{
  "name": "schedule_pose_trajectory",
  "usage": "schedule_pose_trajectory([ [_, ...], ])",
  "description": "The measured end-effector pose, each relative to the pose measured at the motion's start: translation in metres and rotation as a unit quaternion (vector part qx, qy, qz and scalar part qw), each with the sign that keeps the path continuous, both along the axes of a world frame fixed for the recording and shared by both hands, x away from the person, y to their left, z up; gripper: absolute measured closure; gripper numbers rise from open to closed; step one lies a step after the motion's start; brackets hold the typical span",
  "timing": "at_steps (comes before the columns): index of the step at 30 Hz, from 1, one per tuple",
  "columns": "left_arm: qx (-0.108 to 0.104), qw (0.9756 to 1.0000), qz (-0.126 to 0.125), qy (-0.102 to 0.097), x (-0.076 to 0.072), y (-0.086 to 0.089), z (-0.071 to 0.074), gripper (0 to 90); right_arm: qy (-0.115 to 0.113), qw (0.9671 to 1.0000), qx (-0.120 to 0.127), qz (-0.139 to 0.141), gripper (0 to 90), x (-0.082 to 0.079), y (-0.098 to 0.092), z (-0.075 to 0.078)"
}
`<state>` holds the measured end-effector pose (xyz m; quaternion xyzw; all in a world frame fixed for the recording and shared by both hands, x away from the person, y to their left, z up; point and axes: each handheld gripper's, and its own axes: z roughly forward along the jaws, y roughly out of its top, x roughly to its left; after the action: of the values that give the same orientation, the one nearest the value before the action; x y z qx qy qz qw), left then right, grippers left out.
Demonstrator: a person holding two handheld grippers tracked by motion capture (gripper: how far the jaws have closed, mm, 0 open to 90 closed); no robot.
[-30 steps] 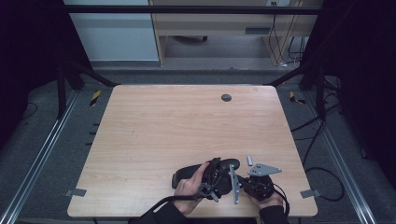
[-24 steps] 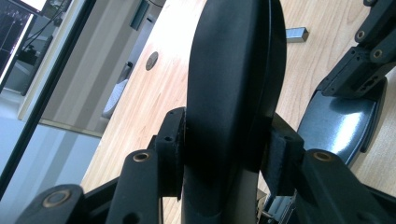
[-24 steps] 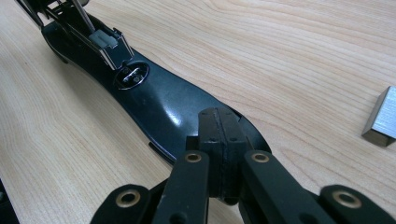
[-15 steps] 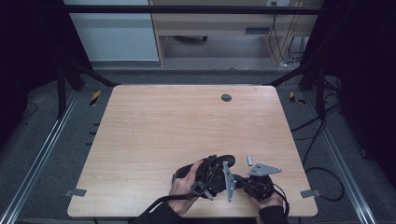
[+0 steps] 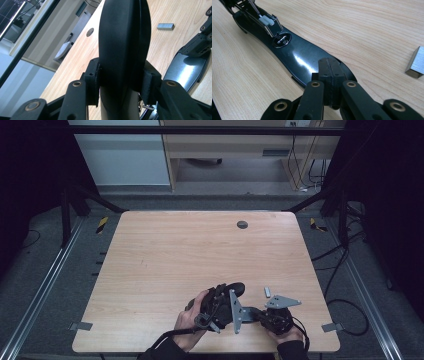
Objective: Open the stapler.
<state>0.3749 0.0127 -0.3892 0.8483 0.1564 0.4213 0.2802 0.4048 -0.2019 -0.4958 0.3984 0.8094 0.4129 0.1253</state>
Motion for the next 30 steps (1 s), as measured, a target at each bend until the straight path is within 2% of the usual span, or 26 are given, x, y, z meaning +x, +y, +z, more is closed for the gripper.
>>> schedule_pose_trajectory([
  [14,-0.028,0.9995,0.012,0.007,0.000,0.013,0.008,57.7,0.001,1.0000,-0.001,0.000,90.0,0.000,0.000,0.000],
  [23,-0.036,0.9992,0.016,0.007,-0.001,0.017,0.010,57.7,0.004,1.0000,-0.001,-0.005,90.0,-0.001,0.000,0.000],
  [30,-0.050,0.9984,0.024,0.009,-0.001,0.023,0.013,57.8,0.003,1.0000,0.000,-0.006,90.0,0.000,0.001,0.000],
])
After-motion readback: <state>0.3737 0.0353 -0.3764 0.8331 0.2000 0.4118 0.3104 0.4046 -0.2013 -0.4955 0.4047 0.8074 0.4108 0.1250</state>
